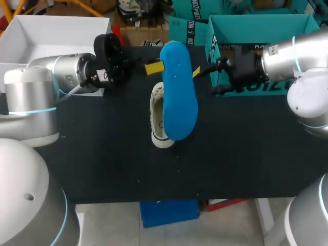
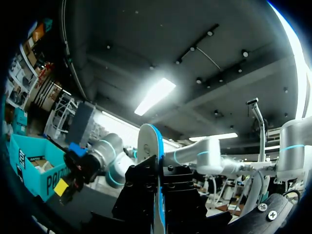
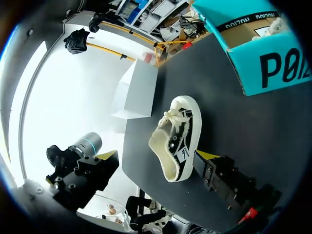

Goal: Take the shoe out of the shoebox, open the shoe tongue, remove and reinsert the insole, then place the shoe into the shoebox

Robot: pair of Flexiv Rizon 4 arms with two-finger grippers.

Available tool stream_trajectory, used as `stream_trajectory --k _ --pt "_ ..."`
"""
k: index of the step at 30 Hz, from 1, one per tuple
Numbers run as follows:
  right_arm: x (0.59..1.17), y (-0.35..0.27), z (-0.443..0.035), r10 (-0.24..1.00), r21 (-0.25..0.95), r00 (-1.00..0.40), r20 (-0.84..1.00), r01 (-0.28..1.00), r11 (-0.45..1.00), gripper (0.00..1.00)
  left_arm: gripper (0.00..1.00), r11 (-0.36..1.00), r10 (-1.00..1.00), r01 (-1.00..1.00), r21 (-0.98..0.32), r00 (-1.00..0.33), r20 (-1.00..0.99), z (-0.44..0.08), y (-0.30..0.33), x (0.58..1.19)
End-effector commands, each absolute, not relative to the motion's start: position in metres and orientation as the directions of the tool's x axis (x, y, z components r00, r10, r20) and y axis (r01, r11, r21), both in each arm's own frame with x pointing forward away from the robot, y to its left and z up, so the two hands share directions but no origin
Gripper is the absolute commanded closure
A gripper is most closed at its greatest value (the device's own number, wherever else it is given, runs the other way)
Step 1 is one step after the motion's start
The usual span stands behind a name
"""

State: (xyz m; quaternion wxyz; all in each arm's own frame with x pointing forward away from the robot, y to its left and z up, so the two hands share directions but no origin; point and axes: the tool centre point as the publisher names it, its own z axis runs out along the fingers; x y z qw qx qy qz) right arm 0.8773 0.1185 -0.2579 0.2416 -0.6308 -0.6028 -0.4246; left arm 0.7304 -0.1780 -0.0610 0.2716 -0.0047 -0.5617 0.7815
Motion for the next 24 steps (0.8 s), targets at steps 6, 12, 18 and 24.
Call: stream_trajectory --k 6,12,18,24 --pt "0.874 0.119 -0.253 0.375 0.193 -0.112 0.920 0.964 -0.184 0.00 1.00 -0.223 0.428 -0.418 -0.881 -0.854 0.297 -0.062 -0.179 0.730" --pt "0.871 0.122 -0.244 0.291 0.178 -0.122 0.949 0.968 -0.177 0.00 1.00 -0.223 0.428 -0.418 -0.881 -0.854 0.297 -0.062 -0.179 0.730" --pt "0.865 0.124 -0.238 0.235 0.164 -0.124 0.964 0.974 -0.157 0.00 1.00 -0.223 0.428 -0.418 -0.881 -0.854 0.297 -0.062 -0.179 0.730" --pt "0.857 0.127 -0.237 0.189 0.146 -0.121 0.975 0.981 -0.126 0.00 1.00 -0.223 0.428 -0.418 -0.881 -0.854 0.297 -0.062 -0.179 0.730"
